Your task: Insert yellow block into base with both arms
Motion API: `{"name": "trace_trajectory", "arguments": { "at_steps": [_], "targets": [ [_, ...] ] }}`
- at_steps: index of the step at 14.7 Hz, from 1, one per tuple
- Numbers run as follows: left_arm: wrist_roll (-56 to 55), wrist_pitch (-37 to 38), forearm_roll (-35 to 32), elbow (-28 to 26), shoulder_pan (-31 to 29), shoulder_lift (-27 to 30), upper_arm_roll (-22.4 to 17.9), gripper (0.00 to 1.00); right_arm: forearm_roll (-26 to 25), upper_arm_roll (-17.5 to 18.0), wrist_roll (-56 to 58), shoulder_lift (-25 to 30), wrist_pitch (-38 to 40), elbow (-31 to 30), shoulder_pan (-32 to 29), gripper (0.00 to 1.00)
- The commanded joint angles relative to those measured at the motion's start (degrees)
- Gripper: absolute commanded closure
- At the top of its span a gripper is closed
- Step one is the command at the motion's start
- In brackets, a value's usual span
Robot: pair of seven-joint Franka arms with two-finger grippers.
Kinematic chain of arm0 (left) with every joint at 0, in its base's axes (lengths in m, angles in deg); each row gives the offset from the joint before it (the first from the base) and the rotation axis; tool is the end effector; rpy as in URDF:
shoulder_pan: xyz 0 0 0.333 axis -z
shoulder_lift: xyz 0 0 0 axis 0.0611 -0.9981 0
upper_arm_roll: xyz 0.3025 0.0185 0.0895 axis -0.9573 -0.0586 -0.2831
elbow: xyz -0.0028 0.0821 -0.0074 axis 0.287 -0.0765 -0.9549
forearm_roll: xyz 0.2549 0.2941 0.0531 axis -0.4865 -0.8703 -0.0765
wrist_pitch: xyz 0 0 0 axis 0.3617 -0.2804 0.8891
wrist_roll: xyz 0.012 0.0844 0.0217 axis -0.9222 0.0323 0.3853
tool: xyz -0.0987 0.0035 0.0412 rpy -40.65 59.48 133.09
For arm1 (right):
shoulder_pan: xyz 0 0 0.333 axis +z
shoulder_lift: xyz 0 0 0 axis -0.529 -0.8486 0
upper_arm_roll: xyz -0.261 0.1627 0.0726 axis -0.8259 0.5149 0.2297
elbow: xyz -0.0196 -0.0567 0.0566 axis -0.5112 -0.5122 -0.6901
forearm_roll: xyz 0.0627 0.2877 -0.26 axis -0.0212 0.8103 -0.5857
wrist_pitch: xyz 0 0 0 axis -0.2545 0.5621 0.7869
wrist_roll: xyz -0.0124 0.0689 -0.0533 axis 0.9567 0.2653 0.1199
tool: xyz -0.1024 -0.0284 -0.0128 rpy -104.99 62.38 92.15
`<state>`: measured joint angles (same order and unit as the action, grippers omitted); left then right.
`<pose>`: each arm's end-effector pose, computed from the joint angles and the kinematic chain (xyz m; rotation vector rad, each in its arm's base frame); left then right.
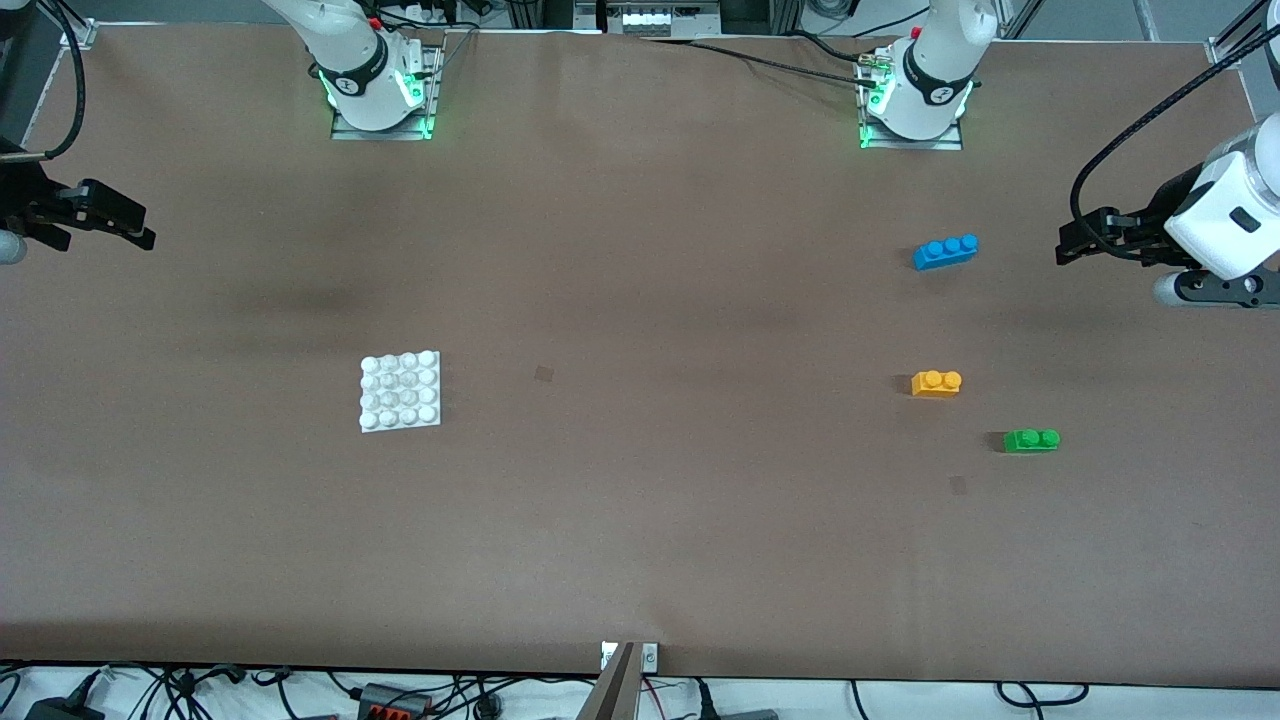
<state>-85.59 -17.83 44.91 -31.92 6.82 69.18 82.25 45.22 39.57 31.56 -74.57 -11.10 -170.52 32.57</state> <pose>0.5651 -0.0128 0.5799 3.1158 0.0032 -0.2432 0.5433 -0.0486 0.5849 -3.1391 -0.0278 0.0519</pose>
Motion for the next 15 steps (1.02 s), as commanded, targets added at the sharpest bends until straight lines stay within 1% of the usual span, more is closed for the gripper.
{"name": "trace_trajectory", "arguments": {
  "at_steps": [1,9,12,15],
  "targets": [
    [0.9,1.05,1.28,1.1,-0.59,-0.45,0.17,0.0,-0.86,0.67,-0.84,-0.31,1.23,1.13,-0.81,0.0],
    [0.9,1.05,1.36,1.1,-0.59,-0.45,0.17,0.0,-0.95,0.85,-0.84,-0.31,1.5,1.05,-0.28,0.0],
    [0.9,1.05,1.72,1.1,-0.59,-0.45,0.17,0.0,-0.78,1.02,-0.93,-2.15,3.34,1.22,-0.37,0.0],
    [0.9,1.05,1.72,1.1,-0.59,-0.54,0.17,0.0,-0.6,1.02,-1.02,-2.24,3.08,1.31,-0.28,0.0]
  ]
}}
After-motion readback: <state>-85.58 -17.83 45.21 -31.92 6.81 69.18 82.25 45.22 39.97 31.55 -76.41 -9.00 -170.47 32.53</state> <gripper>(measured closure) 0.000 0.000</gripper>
